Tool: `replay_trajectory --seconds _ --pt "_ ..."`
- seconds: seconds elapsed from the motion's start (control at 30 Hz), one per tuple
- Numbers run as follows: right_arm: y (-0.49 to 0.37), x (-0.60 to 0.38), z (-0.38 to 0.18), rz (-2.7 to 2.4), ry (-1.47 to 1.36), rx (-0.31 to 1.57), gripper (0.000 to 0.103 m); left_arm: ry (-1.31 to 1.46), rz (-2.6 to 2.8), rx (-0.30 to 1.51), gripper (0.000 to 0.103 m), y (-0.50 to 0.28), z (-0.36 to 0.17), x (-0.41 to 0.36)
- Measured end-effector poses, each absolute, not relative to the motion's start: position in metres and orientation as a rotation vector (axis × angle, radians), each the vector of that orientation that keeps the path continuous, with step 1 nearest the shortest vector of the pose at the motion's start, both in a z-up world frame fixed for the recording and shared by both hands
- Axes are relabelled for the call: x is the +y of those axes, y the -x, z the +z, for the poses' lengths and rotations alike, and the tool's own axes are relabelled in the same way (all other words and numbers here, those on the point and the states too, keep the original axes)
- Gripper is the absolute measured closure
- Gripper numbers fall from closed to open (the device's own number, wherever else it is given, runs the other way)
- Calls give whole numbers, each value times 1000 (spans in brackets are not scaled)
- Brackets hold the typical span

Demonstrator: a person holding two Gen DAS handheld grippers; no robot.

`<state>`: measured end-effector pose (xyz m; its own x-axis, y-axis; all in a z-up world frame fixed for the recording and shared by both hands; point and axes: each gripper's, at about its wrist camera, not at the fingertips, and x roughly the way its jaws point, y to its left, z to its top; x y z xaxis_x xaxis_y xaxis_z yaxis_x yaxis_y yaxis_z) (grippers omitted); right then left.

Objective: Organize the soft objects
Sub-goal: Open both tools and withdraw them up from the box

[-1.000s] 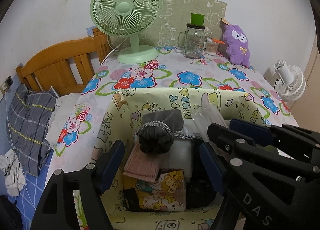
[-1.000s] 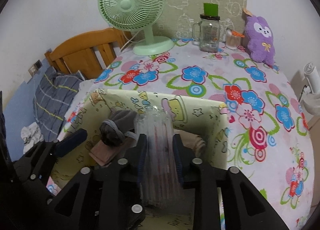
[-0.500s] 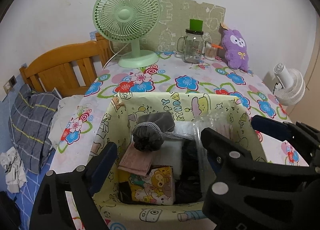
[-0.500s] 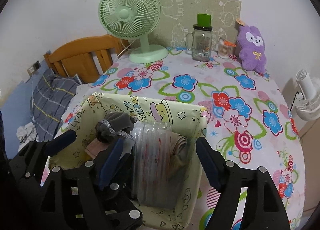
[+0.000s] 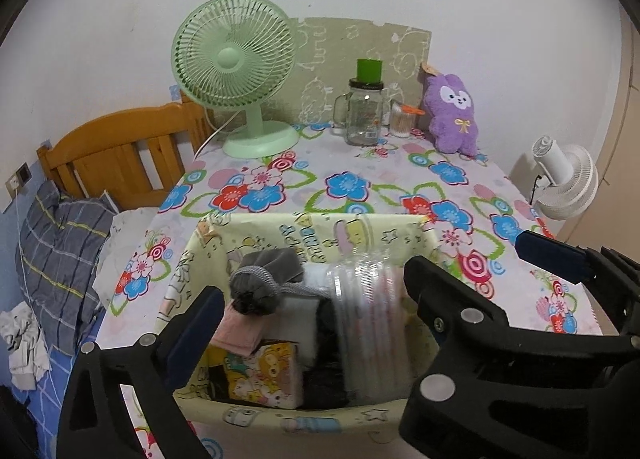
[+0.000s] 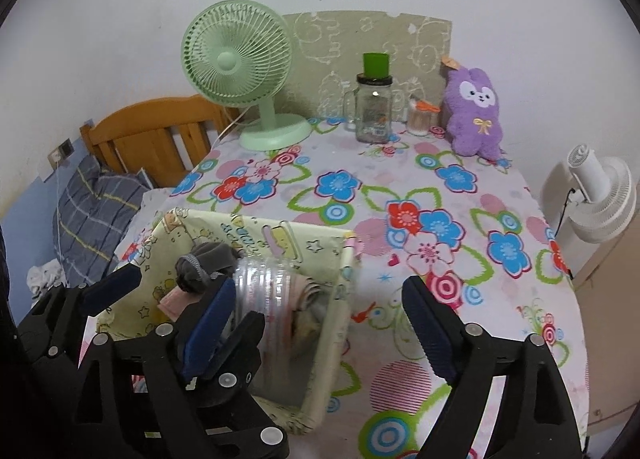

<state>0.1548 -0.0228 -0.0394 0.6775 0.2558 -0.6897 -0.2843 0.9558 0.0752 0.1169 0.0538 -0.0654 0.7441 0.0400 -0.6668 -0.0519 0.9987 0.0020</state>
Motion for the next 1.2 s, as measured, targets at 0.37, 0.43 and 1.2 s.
replay_trajectory --seconds 0.37,0.43,1.2 --pt "-143 -56 -23 264 20 716 8 -11 25 690 0 -111 -50 24" --pt "-140 -62 -20 259 14 706 8 -12 22 683 0 -109 -46 20" --pt "-87 -135 24 164 -62 538 4 -45 -3 564 0 -69 -4 -25"
